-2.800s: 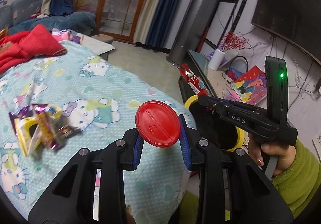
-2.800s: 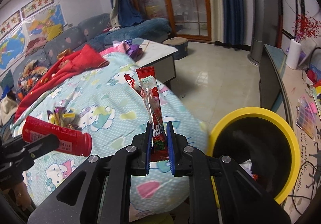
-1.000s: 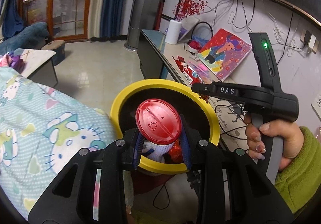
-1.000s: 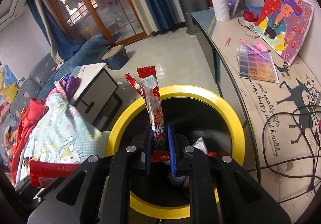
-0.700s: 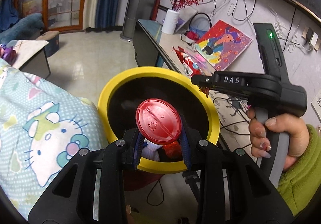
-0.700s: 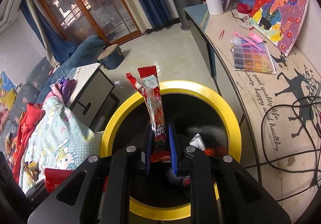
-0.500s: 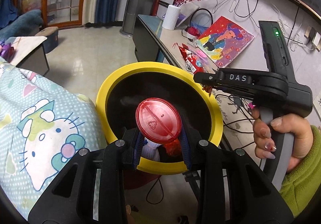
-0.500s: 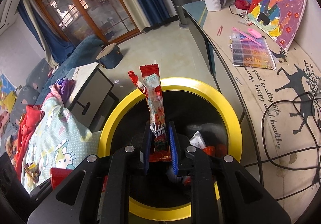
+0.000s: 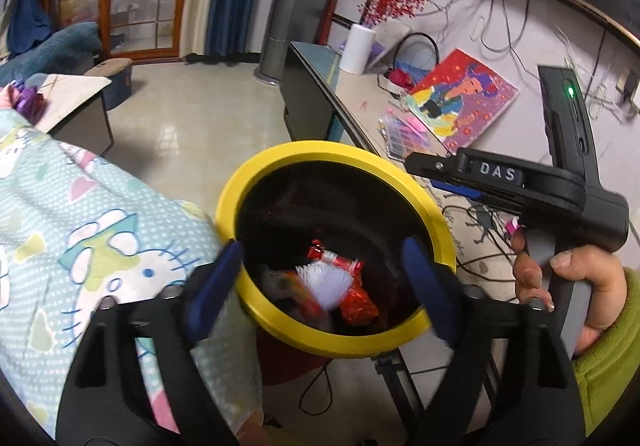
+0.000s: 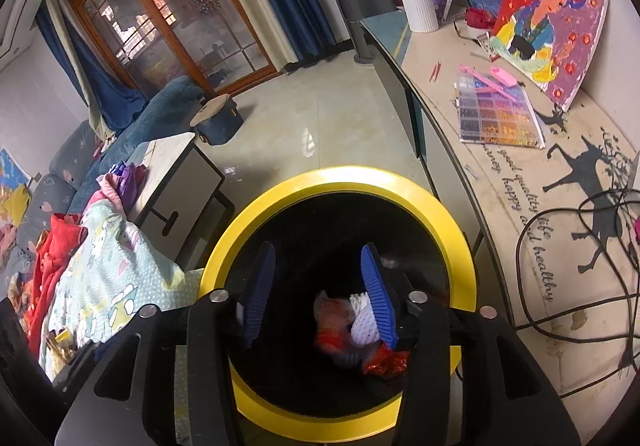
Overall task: Collect trash
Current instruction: 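Open both tools to drop the candy tube and wrapper into the bin, then move both tools back over the remaining snack packets on the bedspread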
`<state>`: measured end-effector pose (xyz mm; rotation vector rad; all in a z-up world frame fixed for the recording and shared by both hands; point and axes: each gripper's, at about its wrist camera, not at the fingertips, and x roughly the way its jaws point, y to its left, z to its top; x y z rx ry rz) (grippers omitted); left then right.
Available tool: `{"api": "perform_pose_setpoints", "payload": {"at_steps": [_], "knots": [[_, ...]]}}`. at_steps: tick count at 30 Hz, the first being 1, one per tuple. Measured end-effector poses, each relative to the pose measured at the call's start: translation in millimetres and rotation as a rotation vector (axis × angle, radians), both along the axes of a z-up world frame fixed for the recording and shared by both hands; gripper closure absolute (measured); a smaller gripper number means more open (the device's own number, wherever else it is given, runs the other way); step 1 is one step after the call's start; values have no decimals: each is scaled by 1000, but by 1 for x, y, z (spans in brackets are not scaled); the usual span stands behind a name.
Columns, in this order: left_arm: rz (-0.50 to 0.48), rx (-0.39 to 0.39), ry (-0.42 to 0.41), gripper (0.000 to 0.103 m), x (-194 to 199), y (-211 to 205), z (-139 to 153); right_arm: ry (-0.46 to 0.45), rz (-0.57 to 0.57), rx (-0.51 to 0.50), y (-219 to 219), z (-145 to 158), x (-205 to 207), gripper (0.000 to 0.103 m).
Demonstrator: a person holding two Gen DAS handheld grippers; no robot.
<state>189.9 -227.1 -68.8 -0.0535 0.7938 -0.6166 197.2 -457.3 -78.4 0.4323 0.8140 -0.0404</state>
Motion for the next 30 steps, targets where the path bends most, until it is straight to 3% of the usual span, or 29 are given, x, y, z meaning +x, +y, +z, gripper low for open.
{"api": "perform_pose_setpoints", "payload": {"at_steps": [1,8,30], "knots": [[11,-6,-1,12,0,4,1,-6,0,-8,1,2,0,55],[93,-21,-11,11,-4,32,14,-39,2,-41,12,14,-3,43],[300,-22,-115,11,-32,117,41,-142,201,-152,101,52,-20,39]]}}
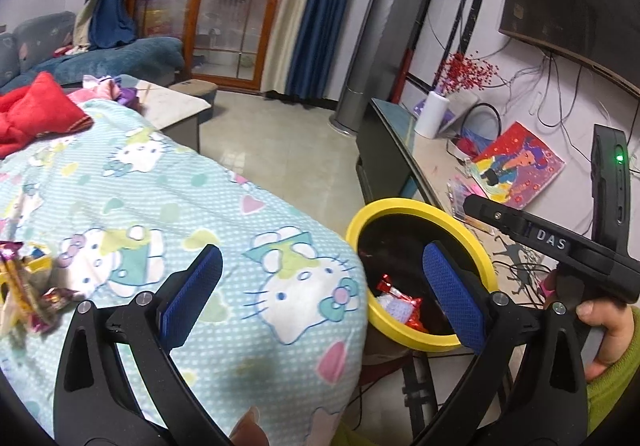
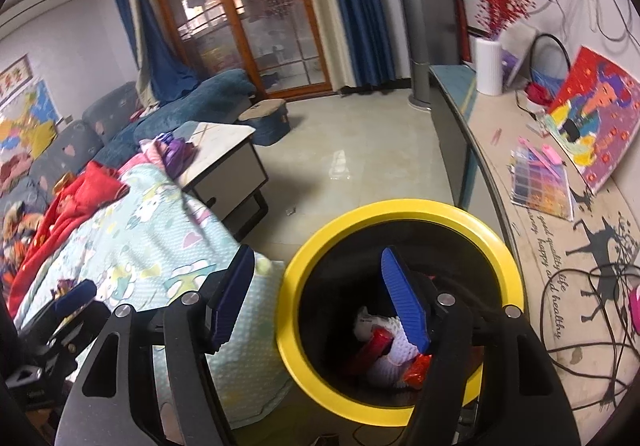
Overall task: Collect trash
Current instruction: 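Move both tools back over the remaining snack packets on the bedspread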
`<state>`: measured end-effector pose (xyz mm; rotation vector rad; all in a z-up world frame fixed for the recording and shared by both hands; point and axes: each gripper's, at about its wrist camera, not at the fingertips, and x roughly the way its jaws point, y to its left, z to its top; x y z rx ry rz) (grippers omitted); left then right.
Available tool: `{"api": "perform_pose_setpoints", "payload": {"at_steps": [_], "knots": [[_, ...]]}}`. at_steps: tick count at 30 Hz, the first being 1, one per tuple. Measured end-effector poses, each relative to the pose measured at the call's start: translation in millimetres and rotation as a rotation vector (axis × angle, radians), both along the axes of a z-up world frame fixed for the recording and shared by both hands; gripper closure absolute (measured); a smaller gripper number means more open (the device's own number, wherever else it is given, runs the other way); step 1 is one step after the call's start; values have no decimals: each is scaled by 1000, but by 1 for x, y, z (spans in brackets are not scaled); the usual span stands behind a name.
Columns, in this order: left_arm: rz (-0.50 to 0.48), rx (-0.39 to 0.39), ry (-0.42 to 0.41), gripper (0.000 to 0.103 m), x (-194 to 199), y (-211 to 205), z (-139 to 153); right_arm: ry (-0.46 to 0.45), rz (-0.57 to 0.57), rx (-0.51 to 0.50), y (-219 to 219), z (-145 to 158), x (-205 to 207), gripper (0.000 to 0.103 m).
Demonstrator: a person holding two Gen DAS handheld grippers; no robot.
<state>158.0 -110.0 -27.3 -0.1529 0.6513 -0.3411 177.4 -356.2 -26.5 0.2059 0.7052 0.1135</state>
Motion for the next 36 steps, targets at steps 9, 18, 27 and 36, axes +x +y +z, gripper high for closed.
{"api": "perform_pose_setpoints", "payload": {"at_steps": [9,18,27,36], "knots": [[77,30,-55,11,-11,31,8,-71,72,-24,38,13,-14,39],[164,31,-91,11,-22,70,15,-107,157,-43,78,17,-25,39],[268,-3,-104,11,-30,117,19,-129,282,-96,128,16,-42,37],[370,-38,-108,11,-35,160,20,-128,391,-136,170,14,-51,35]]}}
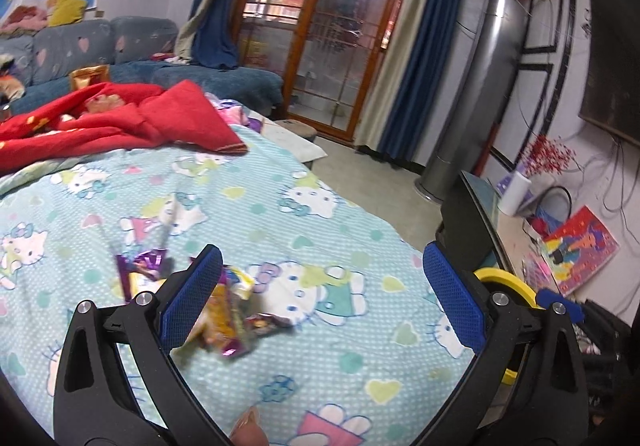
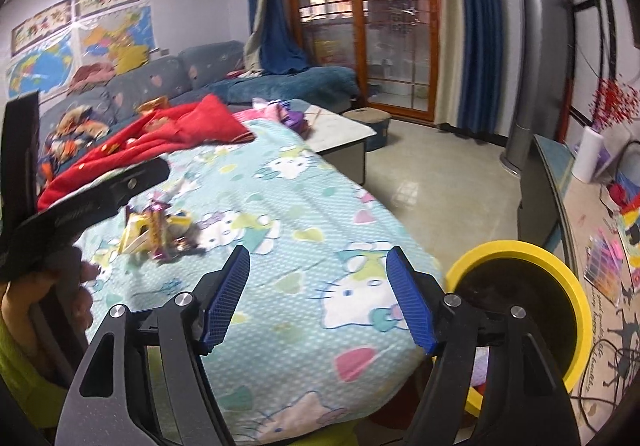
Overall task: Collect trash
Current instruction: 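Move both tools back over the remaining snack packets on the bedspread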
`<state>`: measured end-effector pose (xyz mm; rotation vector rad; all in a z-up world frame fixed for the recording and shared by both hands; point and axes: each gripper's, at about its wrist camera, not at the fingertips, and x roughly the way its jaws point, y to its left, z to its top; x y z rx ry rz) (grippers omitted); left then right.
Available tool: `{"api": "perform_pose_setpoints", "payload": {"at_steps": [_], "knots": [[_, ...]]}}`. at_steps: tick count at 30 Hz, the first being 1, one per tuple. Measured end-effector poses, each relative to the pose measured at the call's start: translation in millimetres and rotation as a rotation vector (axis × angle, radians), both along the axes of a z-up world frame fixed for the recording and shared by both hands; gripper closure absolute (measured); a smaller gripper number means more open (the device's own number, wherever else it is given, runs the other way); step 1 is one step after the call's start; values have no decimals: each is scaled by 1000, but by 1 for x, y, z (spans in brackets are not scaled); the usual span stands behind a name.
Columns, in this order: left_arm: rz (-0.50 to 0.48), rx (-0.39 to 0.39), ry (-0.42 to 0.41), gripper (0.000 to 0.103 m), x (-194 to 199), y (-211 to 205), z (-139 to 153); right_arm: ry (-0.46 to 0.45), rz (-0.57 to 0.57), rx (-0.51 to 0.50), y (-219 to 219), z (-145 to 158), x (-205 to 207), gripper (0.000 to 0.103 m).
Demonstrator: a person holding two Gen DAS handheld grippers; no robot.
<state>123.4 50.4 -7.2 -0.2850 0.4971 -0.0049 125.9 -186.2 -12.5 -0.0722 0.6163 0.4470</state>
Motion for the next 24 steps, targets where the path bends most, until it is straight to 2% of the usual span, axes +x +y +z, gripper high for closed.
{"api": "perform_pose_setpoints", "payload": {"at_steps": [10,19,24], "knots": [[143,-24,24,11,-2,52,-3,-10,149,-48,57,-4,-13,34],[261,-91,58,11,-10,112,-17,59,276,-59,111,-22,-9,35],[293,-137,84,12,-10,136,-29,83,337,-74,139,-32,-9,40]]}}
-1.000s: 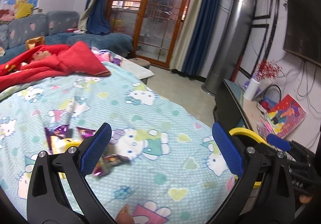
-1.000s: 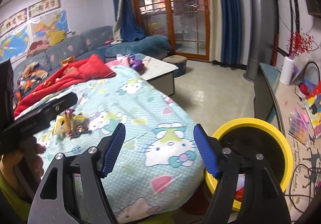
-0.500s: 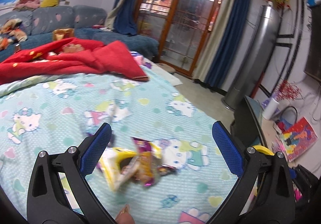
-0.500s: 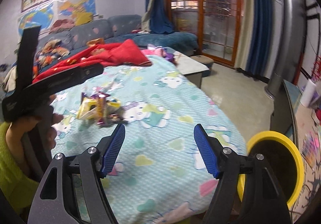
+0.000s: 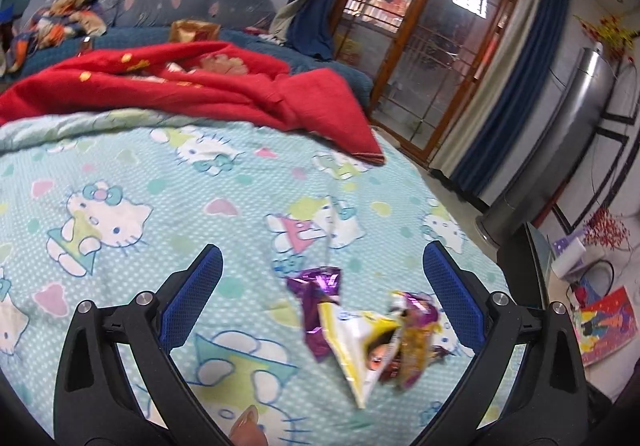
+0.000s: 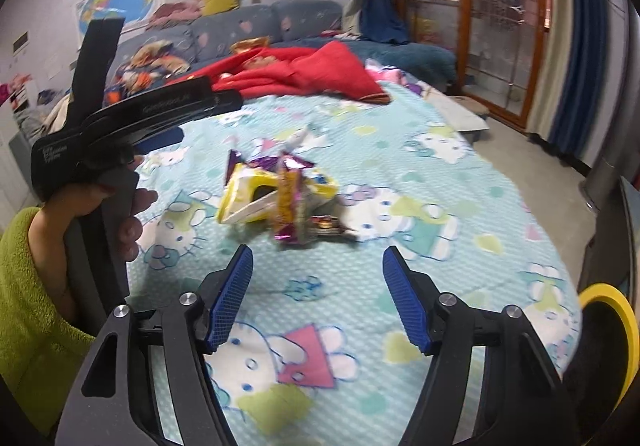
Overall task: Collect trash
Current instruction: 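Move both tools back over the remaining snack packets on the bedspread, then grasp the purple wrapper with the left tool while the right tool grasps the purple-gold snack packet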
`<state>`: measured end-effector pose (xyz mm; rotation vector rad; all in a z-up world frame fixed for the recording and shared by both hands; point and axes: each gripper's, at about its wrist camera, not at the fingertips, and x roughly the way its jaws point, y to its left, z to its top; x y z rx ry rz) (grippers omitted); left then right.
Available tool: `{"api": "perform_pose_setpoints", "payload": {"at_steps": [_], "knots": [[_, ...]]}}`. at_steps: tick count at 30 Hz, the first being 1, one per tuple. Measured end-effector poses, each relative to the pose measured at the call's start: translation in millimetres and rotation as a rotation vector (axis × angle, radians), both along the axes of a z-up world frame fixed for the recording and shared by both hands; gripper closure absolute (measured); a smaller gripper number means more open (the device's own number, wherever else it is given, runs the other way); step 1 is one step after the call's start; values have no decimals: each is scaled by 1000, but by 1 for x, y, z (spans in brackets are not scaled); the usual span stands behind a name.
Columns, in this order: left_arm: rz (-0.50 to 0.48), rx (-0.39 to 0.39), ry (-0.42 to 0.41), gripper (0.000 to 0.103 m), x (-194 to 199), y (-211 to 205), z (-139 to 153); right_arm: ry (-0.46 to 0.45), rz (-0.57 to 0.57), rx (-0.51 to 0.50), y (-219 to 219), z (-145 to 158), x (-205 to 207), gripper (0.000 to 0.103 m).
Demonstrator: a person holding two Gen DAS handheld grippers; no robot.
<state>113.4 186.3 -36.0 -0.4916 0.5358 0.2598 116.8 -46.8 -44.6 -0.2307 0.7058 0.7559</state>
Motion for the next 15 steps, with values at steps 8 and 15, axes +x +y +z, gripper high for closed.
{"api": "perform_pose_setpoints", "payload": {"at_steps": [8,15], "knots": [[-23,-199,19,42,1,25,-28,39,28,-7,38,-11,16,48],[-65,-321,22,54,10,29,-45,68,20,-15,59,-20,34,52]]}}
